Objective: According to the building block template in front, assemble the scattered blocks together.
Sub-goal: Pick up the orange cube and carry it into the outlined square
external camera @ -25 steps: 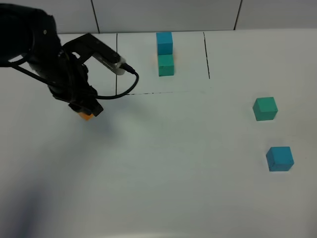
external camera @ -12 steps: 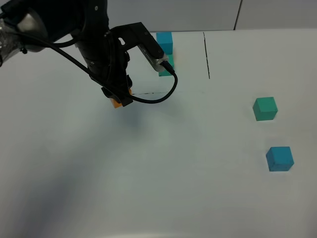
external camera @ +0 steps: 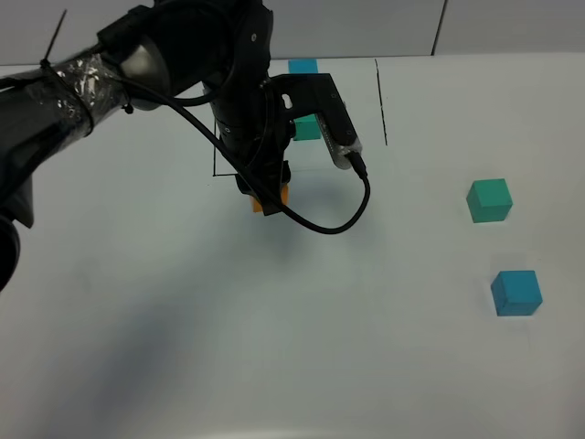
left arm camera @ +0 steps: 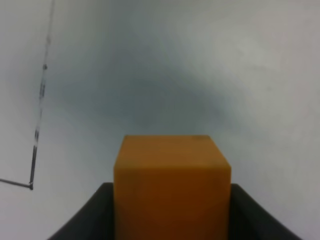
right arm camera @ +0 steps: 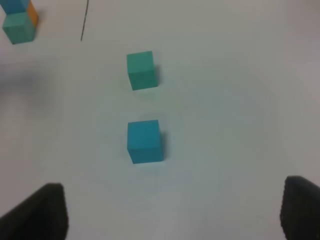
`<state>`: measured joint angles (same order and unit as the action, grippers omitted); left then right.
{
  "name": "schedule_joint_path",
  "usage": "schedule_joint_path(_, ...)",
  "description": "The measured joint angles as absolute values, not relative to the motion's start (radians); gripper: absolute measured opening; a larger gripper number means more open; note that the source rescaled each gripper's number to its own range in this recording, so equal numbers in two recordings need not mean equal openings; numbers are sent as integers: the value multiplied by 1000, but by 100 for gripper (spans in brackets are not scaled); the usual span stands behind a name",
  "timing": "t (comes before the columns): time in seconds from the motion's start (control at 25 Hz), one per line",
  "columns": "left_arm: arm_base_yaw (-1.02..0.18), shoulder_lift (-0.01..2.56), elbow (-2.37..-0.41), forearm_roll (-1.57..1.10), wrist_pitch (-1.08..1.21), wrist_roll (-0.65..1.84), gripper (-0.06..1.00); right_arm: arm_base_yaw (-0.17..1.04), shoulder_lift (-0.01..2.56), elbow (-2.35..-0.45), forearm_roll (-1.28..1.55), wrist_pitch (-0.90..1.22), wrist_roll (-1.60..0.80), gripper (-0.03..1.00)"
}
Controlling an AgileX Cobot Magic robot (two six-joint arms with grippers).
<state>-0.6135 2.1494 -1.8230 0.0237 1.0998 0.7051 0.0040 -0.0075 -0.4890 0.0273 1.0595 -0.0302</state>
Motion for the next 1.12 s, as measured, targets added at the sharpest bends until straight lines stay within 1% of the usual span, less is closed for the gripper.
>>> schedule_joint_path(0.36, -652, 2207, -1831, 23, 1045, 785, 0, 4, -7, -489, 27, 1059, -30, 74)
schedule_joint_path(0.72, -653, 2284, -1890, 22, 999, 702, 0, 4, -7, -489, 27, 1059, -30, 74)
schedule_joint_path(0.92, -653, 2326, -1937, 21, 999, 698, 0, 4, -7, -489, 29, 1059, -30, 74)
schedule_joint_path(1.12, -653, 2366, -1949, 10, 997, 749, 0, 4, -7, -489, 30, 1059, -30, 74)
